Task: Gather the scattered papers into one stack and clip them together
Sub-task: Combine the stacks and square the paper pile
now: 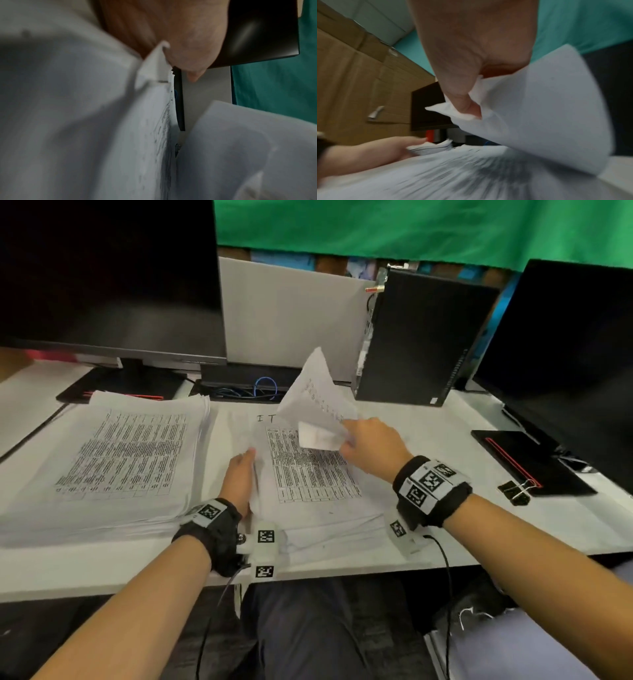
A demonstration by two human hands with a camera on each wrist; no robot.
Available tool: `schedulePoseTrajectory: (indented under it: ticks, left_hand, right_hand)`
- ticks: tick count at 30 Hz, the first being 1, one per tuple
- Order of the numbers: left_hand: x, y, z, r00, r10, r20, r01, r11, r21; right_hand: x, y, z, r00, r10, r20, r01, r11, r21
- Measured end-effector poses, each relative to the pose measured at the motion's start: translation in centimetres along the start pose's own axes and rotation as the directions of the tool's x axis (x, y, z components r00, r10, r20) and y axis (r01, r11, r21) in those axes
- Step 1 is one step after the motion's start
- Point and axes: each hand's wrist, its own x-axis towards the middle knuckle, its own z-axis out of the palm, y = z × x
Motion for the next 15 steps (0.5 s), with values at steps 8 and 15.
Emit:
schedulePoseTrajectory:
  ticks: [8,15]
  left_hand:
    - [1.2,1.3,-0.7,0.967,-0.171,0.189,0.169,0.985,0.027]
    - [0.9,1.5,0.0,0.948,-0.051,0.313,-0.074,0.925,0.373]
  right_hand:
    - [-1.7,0.4,2.8,0.827,-0.158,0.540,-0.094,0.907,0.409]
    - [-1.7,6.8,6.1,0.807,0.392,0.441,-0.588,0.482,0.649]
